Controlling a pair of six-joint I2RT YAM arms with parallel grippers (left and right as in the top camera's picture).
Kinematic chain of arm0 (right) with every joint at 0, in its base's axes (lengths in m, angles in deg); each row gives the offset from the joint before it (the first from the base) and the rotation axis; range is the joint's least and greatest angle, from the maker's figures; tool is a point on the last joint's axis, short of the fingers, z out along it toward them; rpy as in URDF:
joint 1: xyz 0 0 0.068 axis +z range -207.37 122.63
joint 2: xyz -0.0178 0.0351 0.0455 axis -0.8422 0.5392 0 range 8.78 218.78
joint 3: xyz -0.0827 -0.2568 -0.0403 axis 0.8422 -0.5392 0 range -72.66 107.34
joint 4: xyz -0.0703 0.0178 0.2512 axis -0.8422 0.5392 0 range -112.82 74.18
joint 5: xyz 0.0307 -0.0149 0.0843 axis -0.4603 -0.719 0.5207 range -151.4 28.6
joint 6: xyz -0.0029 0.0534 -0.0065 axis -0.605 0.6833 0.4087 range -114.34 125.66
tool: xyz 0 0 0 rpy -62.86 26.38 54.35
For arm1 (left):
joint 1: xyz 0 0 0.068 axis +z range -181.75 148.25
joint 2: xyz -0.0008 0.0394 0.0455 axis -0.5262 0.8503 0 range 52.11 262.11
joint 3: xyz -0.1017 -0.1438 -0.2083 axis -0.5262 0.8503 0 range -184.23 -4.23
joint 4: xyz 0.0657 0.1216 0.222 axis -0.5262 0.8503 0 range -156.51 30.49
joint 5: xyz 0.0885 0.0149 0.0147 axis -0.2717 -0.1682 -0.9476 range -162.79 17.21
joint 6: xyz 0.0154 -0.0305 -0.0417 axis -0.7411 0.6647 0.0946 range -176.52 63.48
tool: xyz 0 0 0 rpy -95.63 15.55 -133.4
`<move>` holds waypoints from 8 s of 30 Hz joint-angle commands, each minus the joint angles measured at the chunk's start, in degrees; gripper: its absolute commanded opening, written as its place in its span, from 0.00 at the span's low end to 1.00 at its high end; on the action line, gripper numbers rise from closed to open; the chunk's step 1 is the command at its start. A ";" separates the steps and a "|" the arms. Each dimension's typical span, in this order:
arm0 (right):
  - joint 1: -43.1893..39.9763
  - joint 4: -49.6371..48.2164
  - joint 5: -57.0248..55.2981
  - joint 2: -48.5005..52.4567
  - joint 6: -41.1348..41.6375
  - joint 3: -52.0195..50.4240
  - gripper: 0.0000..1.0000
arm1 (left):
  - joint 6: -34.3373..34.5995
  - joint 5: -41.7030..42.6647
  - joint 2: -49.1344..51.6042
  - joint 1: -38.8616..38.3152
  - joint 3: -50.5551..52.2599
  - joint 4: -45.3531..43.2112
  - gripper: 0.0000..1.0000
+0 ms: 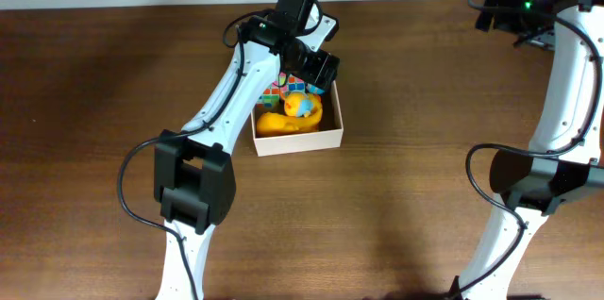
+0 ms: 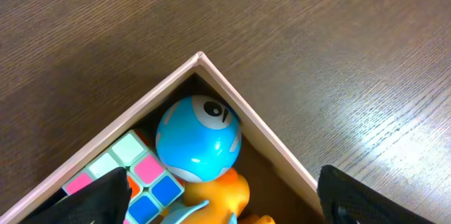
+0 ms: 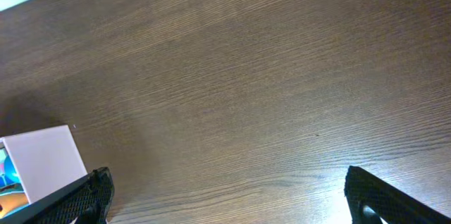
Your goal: Pack container
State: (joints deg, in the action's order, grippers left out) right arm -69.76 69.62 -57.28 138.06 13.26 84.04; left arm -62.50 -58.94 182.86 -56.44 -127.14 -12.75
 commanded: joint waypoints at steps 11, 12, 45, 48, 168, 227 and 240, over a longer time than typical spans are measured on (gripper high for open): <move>-0.02 -0.04 0.17 -1.53 0.42 0.85 0.99 | 0.13 -1.38 0.11 0.20 -1.14 0.61 0.97; -0.02 -0.04 0.17 -1.53 0.42 0.85 0.99 | 0.13 -2.19 0.04 0.20 -1.22 0.79 0.97; -0.02 -0.04 0.20 -1.53 0.42 0.85 0.99 | 7.32 -8.74 4.68 -1.05 -4.42 1.42 0.18; -0.02 -0.04 0.17 -1.53 0.42 0.85 0.99 | 7.32 -8.74 4.79 -1.22 -4.42 1.01 0.18; -0.02 -0.04 0.17 -1.53 0.42 0.85 0.99 | 9.51 -11.78 -0.55 21.44 -47.80 35.80 0.99; -0.02 -0.04 0.17 -1.53 0.42 0.85 0.99 | 7.65 -12.70 -117.50 22.73 111.03 -42.27 0.99; -0.02 -0.04 0.17 -1.53 0.42 0.85 0.99 | 7.63 -14.32 -130.57 22.77 121.02 -49.37 0.99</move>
State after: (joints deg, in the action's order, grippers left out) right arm -69.76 69.62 -57.28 138.06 13.23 84.04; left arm -53.95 -72.25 54.61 -34.01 -8.26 -61.32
